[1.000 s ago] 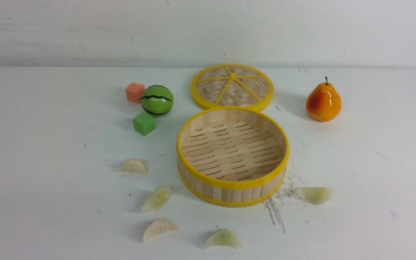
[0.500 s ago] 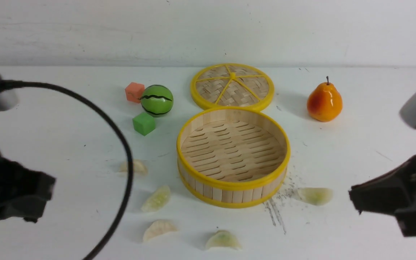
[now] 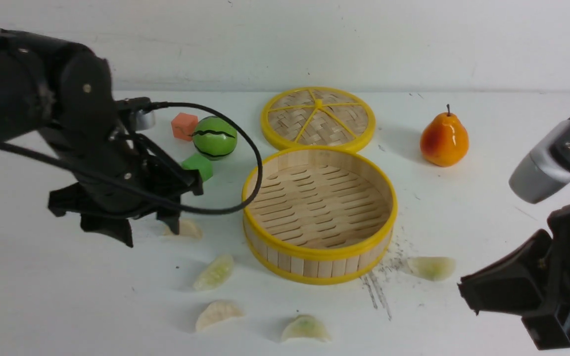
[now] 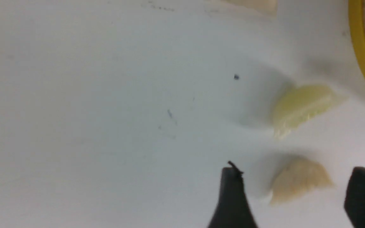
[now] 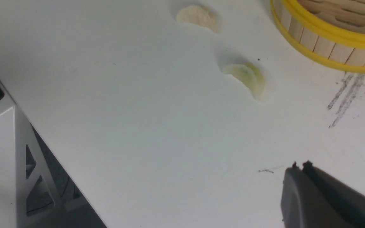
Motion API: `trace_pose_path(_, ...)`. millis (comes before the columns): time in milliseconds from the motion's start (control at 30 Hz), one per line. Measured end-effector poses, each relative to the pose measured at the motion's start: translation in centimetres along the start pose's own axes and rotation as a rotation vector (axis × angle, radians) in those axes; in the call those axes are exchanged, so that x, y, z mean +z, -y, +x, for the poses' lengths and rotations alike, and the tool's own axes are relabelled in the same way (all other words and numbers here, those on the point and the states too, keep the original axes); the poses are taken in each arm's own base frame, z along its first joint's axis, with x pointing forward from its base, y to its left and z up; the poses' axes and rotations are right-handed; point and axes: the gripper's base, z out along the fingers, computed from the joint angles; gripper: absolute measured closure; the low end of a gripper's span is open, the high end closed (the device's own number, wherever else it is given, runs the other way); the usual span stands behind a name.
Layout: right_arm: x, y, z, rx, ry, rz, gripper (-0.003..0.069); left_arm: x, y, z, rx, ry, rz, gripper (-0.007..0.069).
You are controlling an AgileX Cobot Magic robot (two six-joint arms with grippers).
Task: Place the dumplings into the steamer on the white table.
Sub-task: 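Reach for and grasp a dumpling on the table with the left gripper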
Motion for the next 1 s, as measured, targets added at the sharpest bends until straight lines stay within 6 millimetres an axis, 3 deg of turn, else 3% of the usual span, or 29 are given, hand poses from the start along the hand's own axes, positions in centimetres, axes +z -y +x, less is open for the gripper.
trace_pose_path(33, 0.0, 0.0, 0.0, 0.000, 0.000, 0.000, 0.0670, 1.9, 0.6, -1.0, -0.106, 0.011, 0.003, 0.0060)
trace_pose_path(167, 0.0, 0.0, 0.0, -0.002, -0.004, -0.001, 0.0666, 5.4, 1.4, -2.3, -0.283, 0.038, 0.020, 0.0006)
trace_pose_path(400, 0.0, -0.1, 0.2, -0.009, -0.019, -0.010, 0.0662, 10.2, 2.0, -3.5, -0.543, 0.112, 0.068, 0.0043)
trace_pose_path(767, 0.0, 0.0, 0.2, -0.025, -0.028, 0.004, 0.0657, 12.0, 1.3, -4.2, -0.650, 0.192, 0.038, 0.0107)
trace_pose_path(900, 0.0, 0.0, 0.2, -0.028, -0.029, 0.006, 0.0653, 12.1, 0.6, -4.4, -0.663, 0.195, 0.015, 0.0202)
trace_pose_path(1000, 0.0, -0.1, 0.2, -0.033, -0.030, 0.002, 0.0650, 12.1, -0.1, -4.5, -0.651, 0.182, -0.020, 0.0359)
